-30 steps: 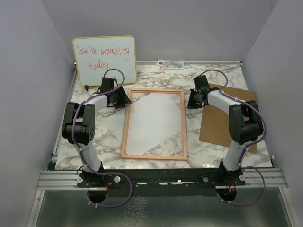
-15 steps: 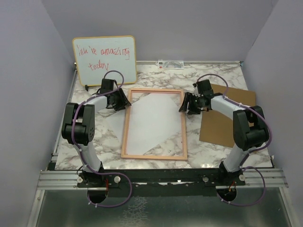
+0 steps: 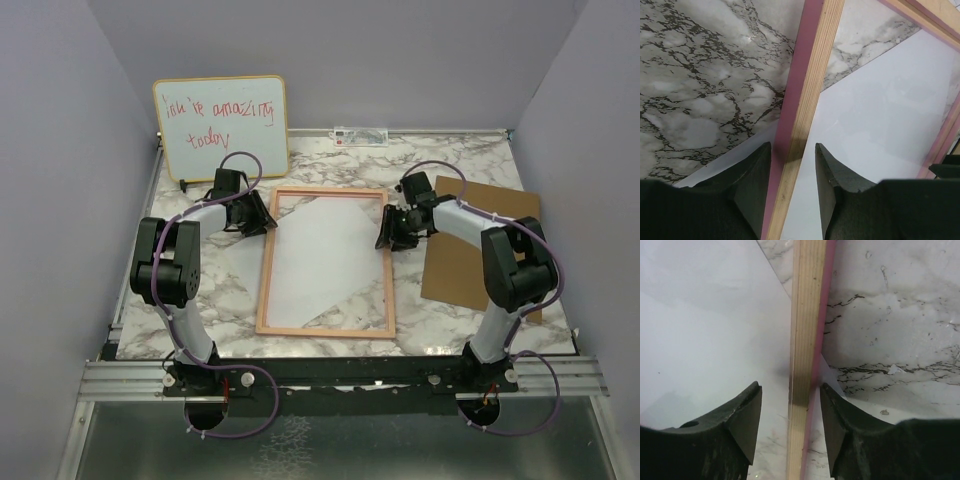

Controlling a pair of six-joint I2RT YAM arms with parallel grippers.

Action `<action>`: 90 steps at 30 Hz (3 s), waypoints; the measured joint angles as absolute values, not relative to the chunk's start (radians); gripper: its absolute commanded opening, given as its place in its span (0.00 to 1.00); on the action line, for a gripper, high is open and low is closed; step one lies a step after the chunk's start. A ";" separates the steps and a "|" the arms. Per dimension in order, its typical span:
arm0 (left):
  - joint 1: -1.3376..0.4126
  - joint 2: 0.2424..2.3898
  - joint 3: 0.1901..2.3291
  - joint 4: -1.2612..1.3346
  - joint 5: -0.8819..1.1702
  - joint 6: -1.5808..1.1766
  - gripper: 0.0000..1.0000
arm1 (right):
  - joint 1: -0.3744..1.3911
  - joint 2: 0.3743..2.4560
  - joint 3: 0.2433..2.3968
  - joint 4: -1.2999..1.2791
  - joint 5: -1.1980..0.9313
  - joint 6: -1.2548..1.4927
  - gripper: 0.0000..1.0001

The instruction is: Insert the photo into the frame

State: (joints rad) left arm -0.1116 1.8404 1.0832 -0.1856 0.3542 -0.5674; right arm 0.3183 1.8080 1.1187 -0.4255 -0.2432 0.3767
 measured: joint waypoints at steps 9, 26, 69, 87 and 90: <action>-0.107 1.840 1.083 -0.184 0.353 -0.568 0.45 | 0.322 1.792 1.130 -0.466 -0.179 0.381 0.21; -0.098 1.840 1.083 -0.182 0.370 -0.567 0.40 | 0.301 1.627 0.991 -0.382 -0.172 0.418 0.01; -0.086 1.858 1.077 -0.143 0.386 -0.636 0.41 | 0.216 1.677 0.697 0.337 -0.975 0.647 0.38; -0.087 1.810 1.034 -0.106 0.384 -0.654 0.66 | 0.242 1.747 0.682 0.548 -0.920 0.825 0.01; -0.087 1.787 1.031 -0.121 0.369 -0.641 0.67 | 0.242 1.742 0.670 0.560 -0.921 0.842 0.01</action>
